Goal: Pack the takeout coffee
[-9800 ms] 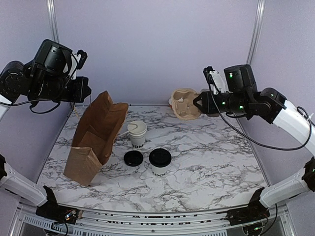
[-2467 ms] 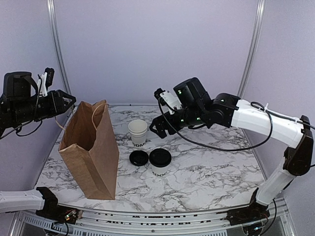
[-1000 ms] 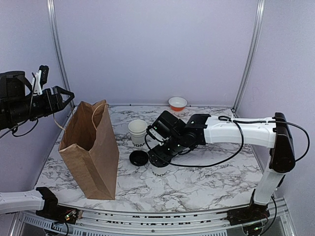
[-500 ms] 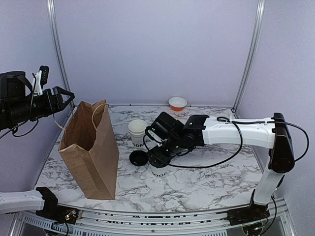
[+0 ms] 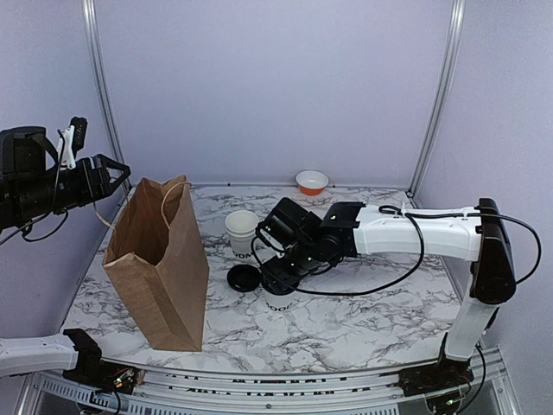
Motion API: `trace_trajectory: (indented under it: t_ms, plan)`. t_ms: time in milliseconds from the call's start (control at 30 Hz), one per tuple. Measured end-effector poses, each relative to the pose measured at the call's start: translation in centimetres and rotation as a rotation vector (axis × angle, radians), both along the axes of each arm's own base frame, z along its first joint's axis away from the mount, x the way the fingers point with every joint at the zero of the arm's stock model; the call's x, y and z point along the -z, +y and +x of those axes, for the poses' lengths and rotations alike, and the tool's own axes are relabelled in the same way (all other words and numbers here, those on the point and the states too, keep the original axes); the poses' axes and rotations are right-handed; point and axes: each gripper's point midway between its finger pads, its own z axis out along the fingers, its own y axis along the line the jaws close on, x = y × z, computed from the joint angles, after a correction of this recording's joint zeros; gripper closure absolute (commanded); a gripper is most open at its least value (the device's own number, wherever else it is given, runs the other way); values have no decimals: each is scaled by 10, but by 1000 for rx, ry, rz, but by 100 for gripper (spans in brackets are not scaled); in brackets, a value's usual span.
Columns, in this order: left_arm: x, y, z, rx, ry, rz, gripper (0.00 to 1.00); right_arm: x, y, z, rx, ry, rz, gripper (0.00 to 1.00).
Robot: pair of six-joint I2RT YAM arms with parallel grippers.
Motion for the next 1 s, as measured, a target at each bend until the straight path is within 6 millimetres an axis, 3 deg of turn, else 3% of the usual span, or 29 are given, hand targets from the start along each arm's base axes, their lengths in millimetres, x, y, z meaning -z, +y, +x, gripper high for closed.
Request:
trace_trajectory:
  t_ms: [400,600,733,867,1000]
  plan:
    - [17,9,-5,-18,52,70,50,-7,1,1,4,-1,0,39]
    - [25,14,-11,-18,79,107,66,-14,3,5,8,-9,14,40]
    - [29,14,-14,-3,95,127,83,-22,4,8,12,-18,30,41]
    - [28,11,-16,18,102,131,99,-43,3,13,17,-44,65,41]
    - [24,3,-17,60,109,113,100,-85,3,24,27,-103,136,42]
